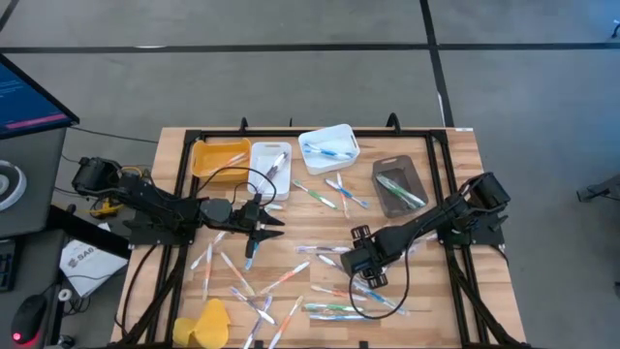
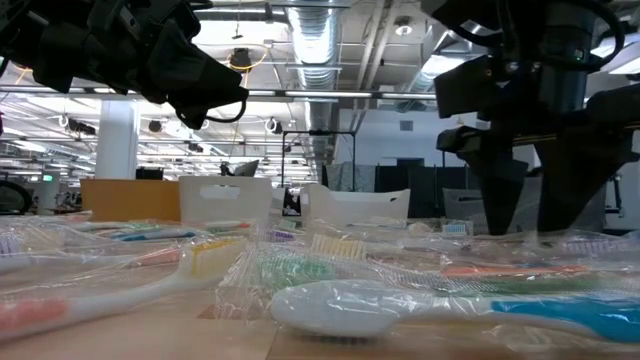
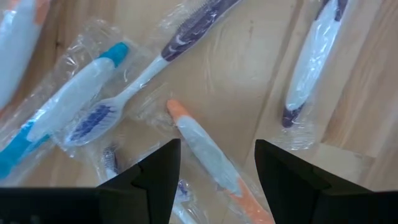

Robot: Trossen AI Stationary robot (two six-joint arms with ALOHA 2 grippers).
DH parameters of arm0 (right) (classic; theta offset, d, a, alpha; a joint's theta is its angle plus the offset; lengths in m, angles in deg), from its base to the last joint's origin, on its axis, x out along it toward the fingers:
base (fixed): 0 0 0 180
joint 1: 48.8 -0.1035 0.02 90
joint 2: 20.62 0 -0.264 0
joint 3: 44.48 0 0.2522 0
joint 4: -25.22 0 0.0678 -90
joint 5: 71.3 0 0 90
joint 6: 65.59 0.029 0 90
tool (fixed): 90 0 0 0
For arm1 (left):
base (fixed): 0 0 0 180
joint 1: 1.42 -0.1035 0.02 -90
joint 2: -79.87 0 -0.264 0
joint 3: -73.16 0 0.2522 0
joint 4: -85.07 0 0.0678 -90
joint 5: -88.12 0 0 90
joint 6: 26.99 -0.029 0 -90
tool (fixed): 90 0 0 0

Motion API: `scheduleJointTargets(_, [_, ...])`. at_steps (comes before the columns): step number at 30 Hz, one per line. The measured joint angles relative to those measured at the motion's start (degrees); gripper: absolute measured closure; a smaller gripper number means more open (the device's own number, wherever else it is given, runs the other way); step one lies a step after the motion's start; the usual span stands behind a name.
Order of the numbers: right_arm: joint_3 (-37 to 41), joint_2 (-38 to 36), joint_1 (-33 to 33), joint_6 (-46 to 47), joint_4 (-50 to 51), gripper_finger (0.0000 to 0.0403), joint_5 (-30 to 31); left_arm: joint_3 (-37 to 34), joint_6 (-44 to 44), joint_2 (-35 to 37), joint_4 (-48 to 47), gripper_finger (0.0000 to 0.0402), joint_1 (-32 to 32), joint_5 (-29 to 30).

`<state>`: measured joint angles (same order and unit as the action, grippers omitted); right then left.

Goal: Pick & Place Toothbrushes
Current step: Put the orange toothbrush into the yellow bin

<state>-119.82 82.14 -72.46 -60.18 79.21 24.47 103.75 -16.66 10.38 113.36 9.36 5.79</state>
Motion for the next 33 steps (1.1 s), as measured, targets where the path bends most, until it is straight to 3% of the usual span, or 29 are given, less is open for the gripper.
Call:
scheduleJointTargets(17, [0.0, 0.02, -0.7, 0.5, -0.71, 0.0202, -1.83, 0.0, 0.0, 0.0, 0.0, 0.0285, 0.01, 0.0])
scheduleJointTargets(33, [5.49, -0.23, 0.17, 0.1, -7.2, 0.0202, -2.27, 0.01, 0.0, 0.0, 0.01, 0.0285, 0.01, 0.0])
